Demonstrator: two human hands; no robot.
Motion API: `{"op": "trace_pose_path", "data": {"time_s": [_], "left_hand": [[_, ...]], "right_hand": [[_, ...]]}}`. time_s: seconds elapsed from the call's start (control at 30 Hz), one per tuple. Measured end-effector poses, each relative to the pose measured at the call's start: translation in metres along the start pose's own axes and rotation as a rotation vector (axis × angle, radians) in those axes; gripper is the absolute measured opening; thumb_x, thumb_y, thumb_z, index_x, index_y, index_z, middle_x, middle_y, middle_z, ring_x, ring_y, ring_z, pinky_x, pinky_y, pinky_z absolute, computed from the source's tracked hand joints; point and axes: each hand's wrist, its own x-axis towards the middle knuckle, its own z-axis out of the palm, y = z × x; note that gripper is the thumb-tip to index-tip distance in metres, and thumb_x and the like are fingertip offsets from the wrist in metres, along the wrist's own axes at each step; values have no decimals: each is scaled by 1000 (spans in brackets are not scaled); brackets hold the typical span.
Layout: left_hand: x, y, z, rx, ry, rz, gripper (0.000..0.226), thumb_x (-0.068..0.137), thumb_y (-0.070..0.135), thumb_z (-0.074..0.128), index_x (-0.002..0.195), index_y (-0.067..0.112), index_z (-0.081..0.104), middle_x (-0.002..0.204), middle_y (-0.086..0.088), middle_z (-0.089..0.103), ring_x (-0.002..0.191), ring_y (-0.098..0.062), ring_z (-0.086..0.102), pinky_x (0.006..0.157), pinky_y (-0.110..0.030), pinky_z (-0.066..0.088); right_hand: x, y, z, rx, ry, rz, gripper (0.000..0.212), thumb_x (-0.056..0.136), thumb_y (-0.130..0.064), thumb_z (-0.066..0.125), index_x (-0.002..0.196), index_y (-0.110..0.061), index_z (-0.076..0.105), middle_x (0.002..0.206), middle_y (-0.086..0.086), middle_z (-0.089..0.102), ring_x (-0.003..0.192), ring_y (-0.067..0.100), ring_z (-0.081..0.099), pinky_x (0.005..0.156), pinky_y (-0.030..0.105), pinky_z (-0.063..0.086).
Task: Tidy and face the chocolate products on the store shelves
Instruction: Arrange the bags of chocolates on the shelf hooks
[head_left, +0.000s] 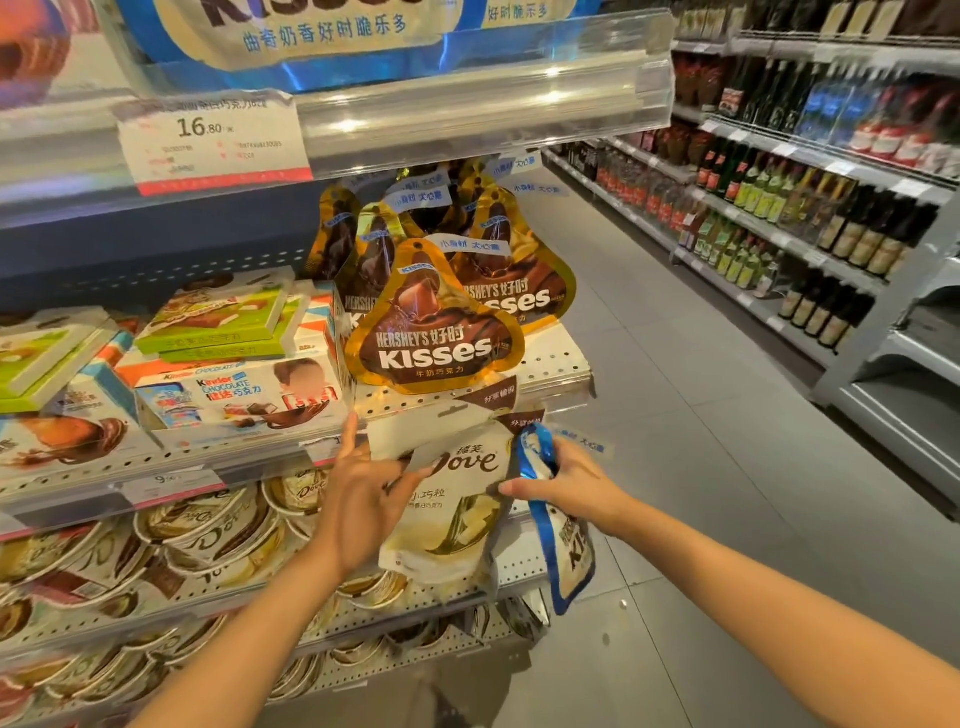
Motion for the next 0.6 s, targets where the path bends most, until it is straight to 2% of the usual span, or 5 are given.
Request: {"op": "trace_pose_path", "data": {"time_s": [0.07,0.17,0.27,0.4,0.6], "left_hand": [[2,-3,2,-3,-26,2,41,86,37,57,70,3,74,81,-7,74,86,-24,66,117,-50,12],[9,-3,-1,-34,-51,47,38,87,40,55,83,8,76,108,-6,70,113,-22,59,116,-52,8],[17,-7,-11,16,-113,142,51,92,53,44,85,13,75,118,-8,65,125,-22,47,118,-42,0],[26,-15,-30,150,-211,183,62,91,62,32,105,17,71,125,-11,59,133,-27,38,117,-31,-6],[33,-42,-30,379,-276,290,30,81,15,59,108,24,68,118,-27,59,121,-50,45,115,-34,4]], "right_hand": [[3,2,8,120,-4,30,30,77,-29,74,97,-29,52,95,-3,68,80,13,69,60,20,53],[7,3,11,230,26,-35,14,87,-10,61,100,-14,62,96,3,70,79,13,69,61,18,54],[7,5,6,227,40,-101,13,91,-10,56,101,-13,64,91,-4,69,74,3,68,58,12,50],[11,20,-7,176,86,-143,14,92,-14,55,102,-7,60,95,5,70,84,19,70,68,23,57],[27,55,-28,141,287,-45,17,92,-18,56,104,-7,60,99,14,68,87,27,68,76,36,56]]}}
